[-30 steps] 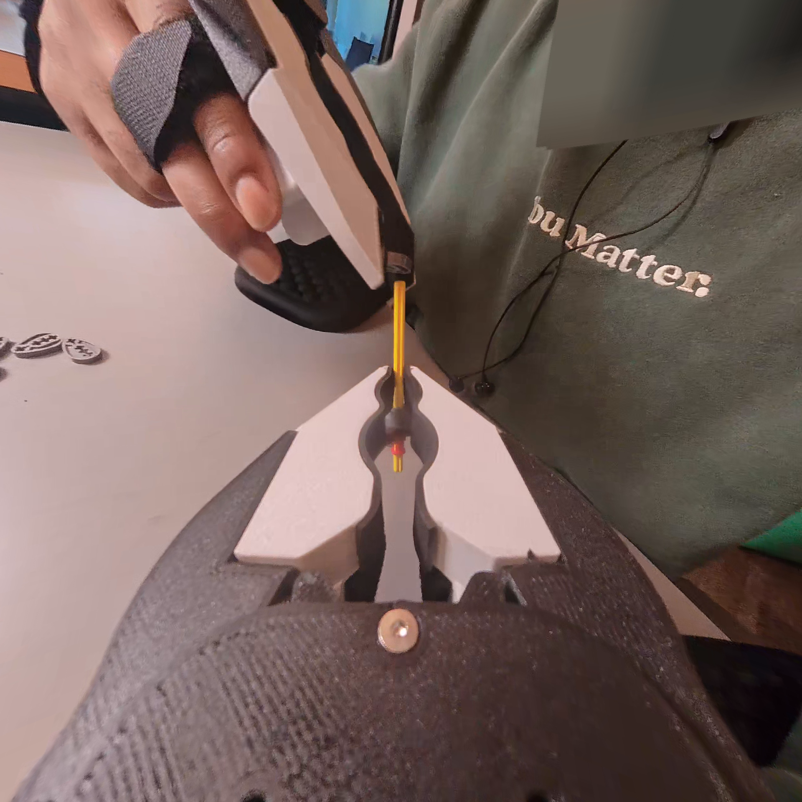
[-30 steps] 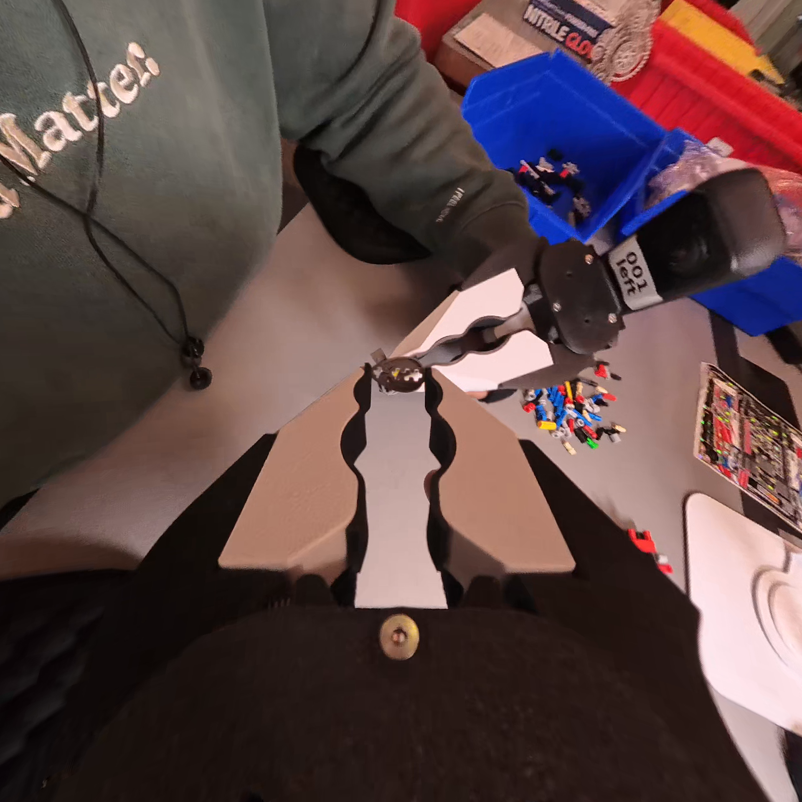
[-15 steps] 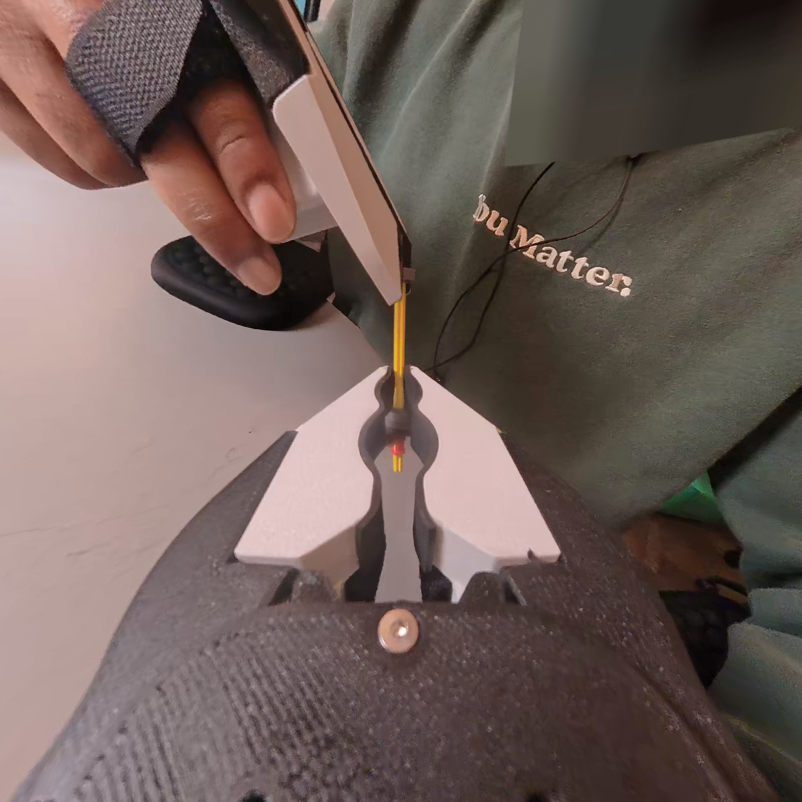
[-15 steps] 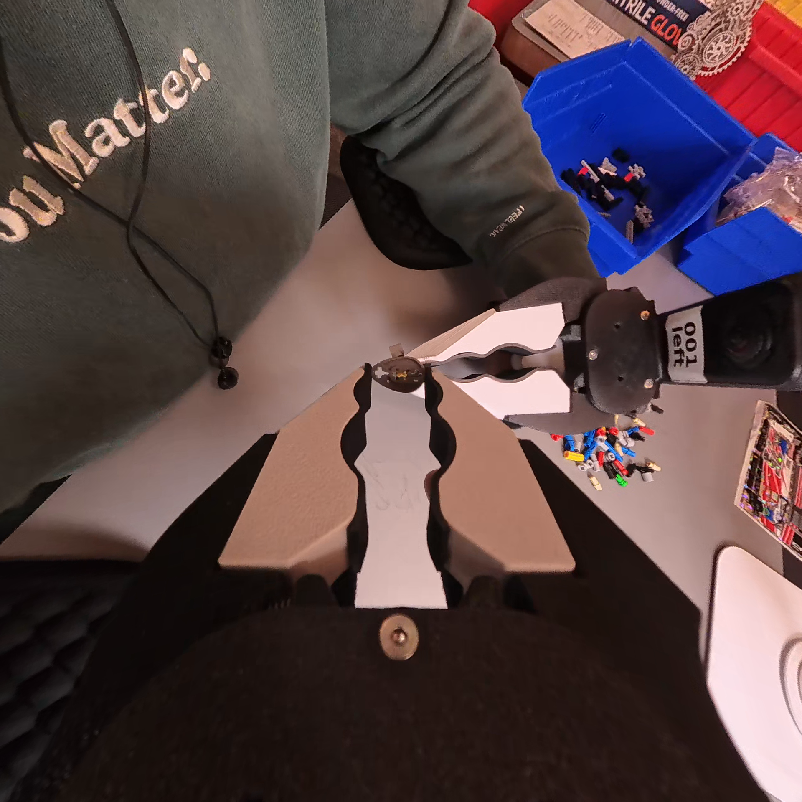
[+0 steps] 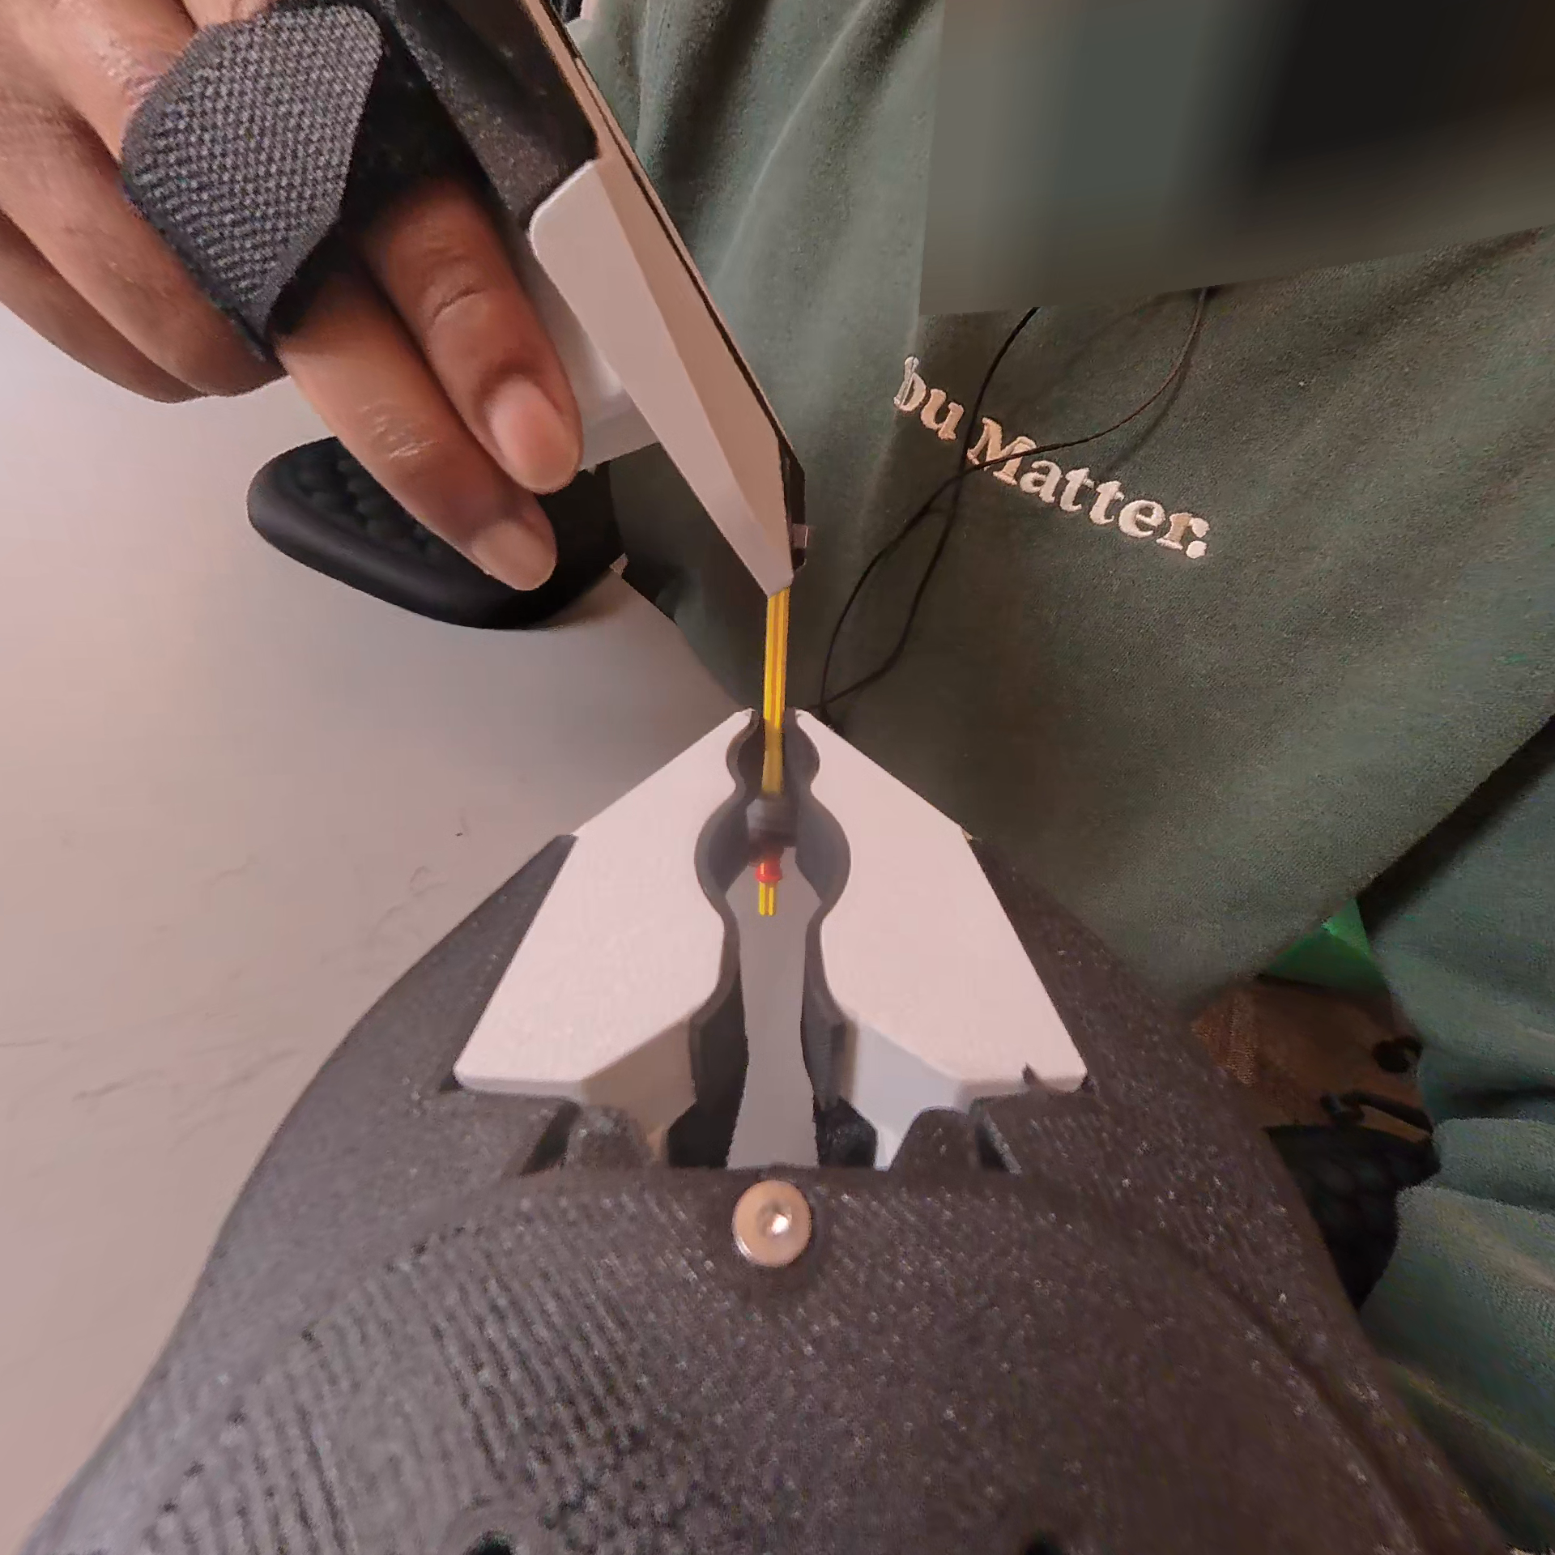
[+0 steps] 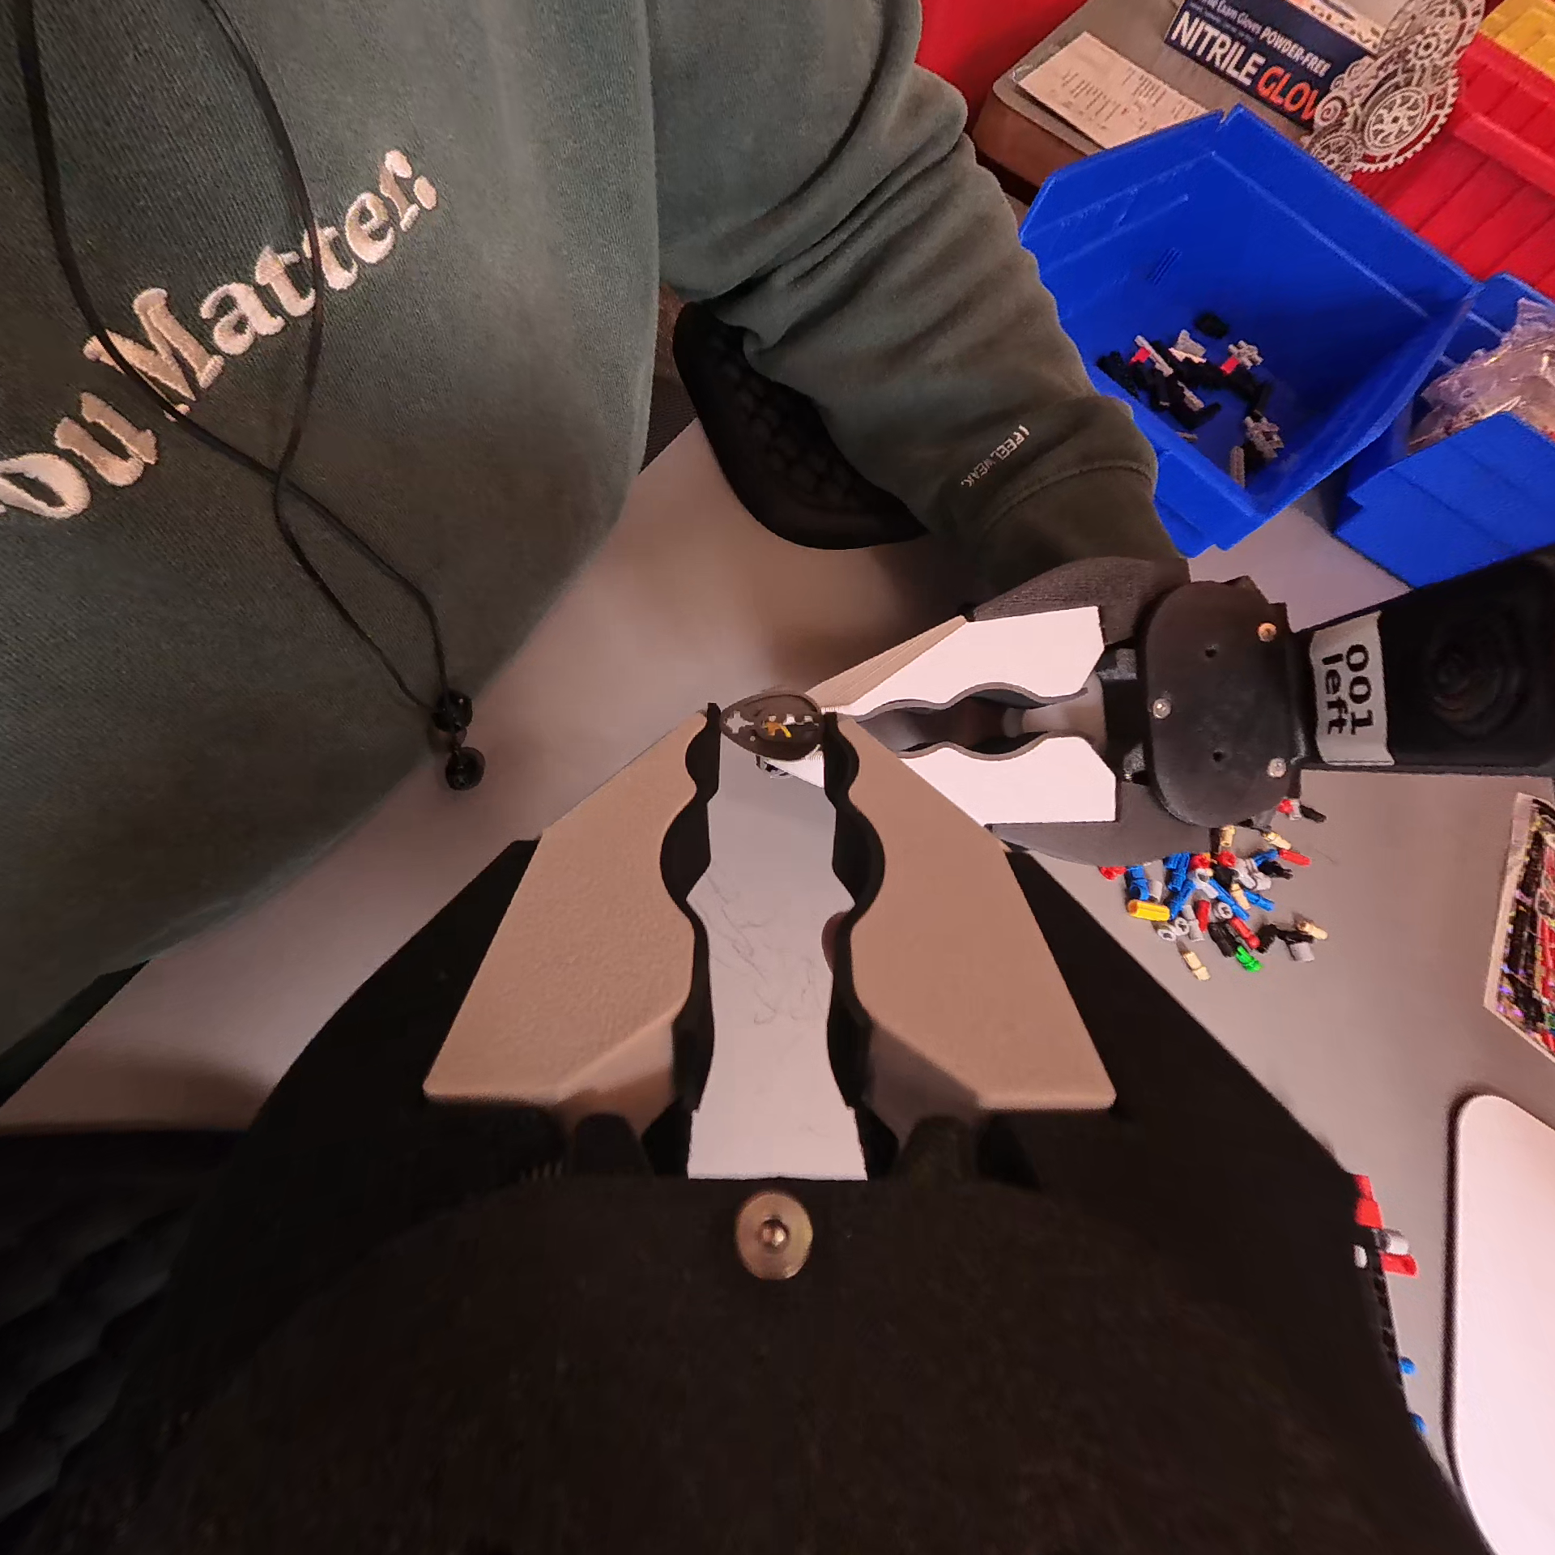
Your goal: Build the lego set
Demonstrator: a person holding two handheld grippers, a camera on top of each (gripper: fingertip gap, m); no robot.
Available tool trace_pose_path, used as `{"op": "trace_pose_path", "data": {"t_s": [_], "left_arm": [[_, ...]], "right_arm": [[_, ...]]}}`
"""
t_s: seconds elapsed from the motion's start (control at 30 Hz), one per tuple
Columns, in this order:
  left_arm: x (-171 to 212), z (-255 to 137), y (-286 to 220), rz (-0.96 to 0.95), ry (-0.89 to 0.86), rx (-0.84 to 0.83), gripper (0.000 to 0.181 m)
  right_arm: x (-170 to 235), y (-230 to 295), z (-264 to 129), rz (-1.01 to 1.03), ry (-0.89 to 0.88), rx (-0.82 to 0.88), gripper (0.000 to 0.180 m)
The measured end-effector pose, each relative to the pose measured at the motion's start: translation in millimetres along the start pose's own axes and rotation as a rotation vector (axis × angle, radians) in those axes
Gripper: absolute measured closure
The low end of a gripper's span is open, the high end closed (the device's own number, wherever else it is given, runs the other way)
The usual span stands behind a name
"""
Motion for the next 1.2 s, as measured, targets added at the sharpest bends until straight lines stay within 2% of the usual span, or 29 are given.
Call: {"op": "trace_pose_path", "data": {"t_s": [0.33, 0.57, 0.9, 1.2], "left_arm": [[0, -1, -3, -0.003, -0.014, 0.014, 0.179], [-6, -2, -5, 0.001, -0.054, 0.023, 0.178], [-28, 5, -21, 0.054, -0.161, 0.095, 0.178], [-29, 6, -22, 0.073, -0.171, 0.085, 0.179]], "right_arm": [[-2, 6, 5, 0.013, -0.008, -0.035, 0.158], [-8, -1, 3, -0.023, -0.032, 0.023, 0.158], [-37, -4, -5, 0.053, -0.297, 0.035, 0.157], [-32, -14, -6, 0.096, -0.333, 0.074, 0.157]]}}
Point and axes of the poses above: each gripper's, where its closed fingertips meet, z out along the fingers, x out of its underside, y = z × x across the jaws, the point moved 1 cm from there along -z, back along the fingers, and after that the axes turned 11 degrees about -y, right-handed, at the moved point
